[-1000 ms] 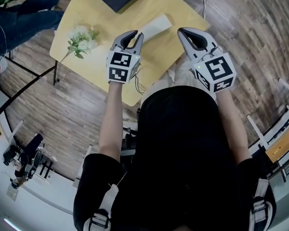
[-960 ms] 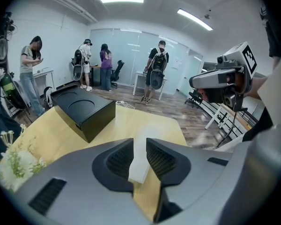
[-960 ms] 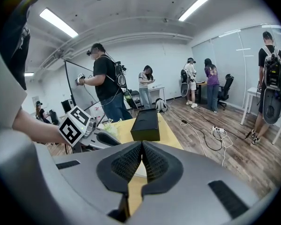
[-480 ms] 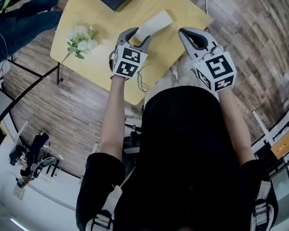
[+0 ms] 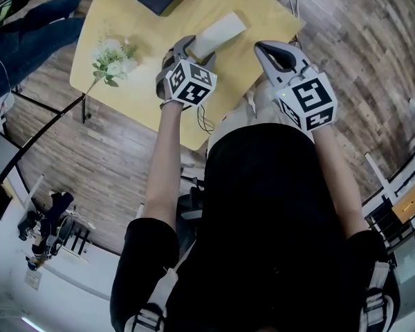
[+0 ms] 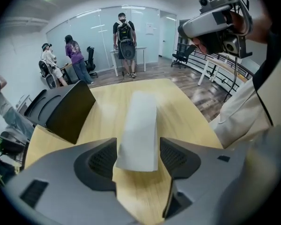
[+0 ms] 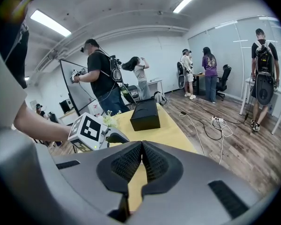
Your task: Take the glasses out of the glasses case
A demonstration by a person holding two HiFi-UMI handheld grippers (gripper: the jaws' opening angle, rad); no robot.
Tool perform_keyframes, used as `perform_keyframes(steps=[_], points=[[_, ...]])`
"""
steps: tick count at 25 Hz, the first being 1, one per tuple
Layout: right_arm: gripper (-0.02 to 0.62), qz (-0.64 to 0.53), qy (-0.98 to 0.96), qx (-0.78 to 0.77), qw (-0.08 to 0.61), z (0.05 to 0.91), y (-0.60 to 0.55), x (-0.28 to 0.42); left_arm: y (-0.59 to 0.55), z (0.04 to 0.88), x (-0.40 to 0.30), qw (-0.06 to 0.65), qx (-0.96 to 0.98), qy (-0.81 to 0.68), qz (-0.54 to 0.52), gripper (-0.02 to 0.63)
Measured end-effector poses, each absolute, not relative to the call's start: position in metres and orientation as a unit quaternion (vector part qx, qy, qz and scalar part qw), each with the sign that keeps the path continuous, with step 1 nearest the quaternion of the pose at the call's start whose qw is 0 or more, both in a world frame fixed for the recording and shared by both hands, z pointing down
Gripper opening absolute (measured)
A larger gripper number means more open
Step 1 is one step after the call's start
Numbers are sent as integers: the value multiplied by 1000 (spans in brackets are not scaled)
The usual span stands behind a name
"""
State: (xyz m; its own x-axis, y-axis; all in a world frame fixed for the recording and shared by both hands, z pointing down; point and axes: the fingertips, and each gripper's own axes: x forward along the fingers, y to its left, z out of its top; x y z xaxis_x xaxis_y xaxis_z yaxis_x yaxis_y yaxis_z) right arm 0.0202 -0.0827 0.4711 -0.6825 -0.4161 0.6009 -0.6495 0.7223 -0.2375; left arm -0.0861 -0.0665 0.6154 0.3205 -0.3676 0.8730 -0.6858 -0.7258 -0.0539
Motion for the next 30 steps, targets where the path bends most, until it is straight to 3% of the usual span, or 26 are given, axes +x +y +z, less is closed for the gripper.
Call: perform_keyframes(steps=[30], points=[[17, 230, -890, 296, 261, 469, -77, 13, -60, 615, -89, 290, 799, -325, 415, 258]])
